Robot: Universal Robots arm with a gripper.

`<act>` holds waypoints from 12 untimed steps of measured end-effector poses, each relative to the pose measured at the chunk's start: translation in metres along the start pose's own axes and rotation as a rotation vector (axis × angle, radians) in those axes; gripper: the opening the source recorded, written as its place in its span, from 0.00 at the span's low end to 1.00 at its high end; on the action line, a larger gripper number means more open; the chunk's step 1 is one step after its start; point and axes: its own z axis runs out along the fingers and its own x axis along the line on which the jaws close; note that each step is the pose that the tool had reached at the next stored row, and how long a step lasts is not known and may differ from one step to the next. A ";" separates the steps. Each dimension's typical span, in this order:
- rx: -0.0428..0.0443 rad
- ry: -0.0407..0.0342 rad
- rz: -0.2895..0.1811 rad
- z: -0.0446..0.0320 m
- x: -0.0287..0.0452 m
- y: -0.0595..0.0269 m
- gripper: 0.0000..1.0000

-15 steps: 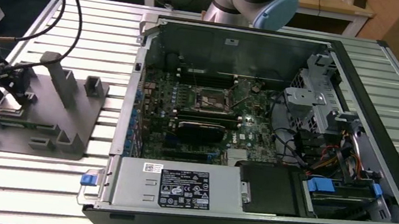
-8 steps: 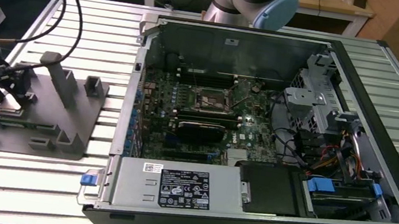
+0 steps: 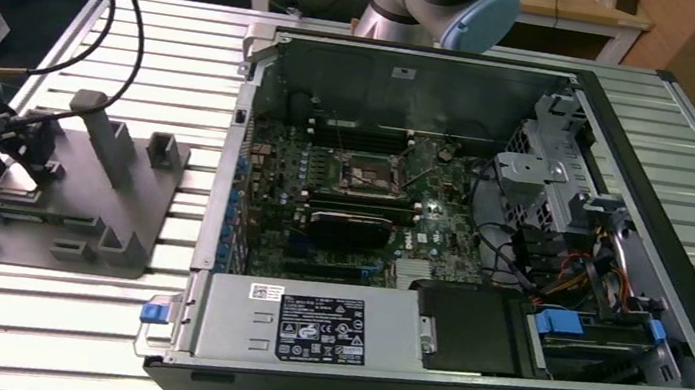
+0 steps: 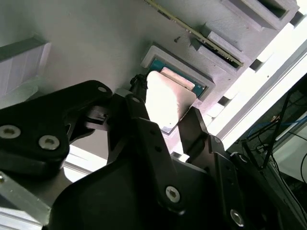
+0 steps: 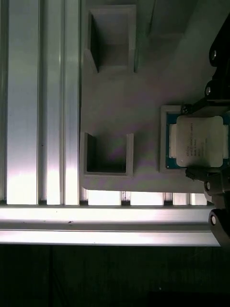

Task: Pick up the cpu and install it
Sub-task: 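Pick up the cpu and move it towards the insertion slot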

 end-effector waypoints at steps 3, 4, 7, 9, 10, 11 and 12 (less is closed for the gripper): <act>0.0001 0.0000 0.000 0.0000 0.0000 0.0000 0.60; 0.0000 -0.0001 0.000 0.0003 0.0000 0.0000 0.60; 0.0001 0.0000 0.000 0.0019 0.0000 -0.0001 0.60; 0.0001 0.0000 0.000 0.0034 0.0001 -0.0002 0.60; 0.0000 -0.0001 0.000 0.0041 0.0001 -0.0002 0.60; 0.0002 0.0001 0.000 0.0045 0.0001 -0.0002 0.60; 0.0001 0.0001 0.000 0.0049 0.0002 -0.0002 0.60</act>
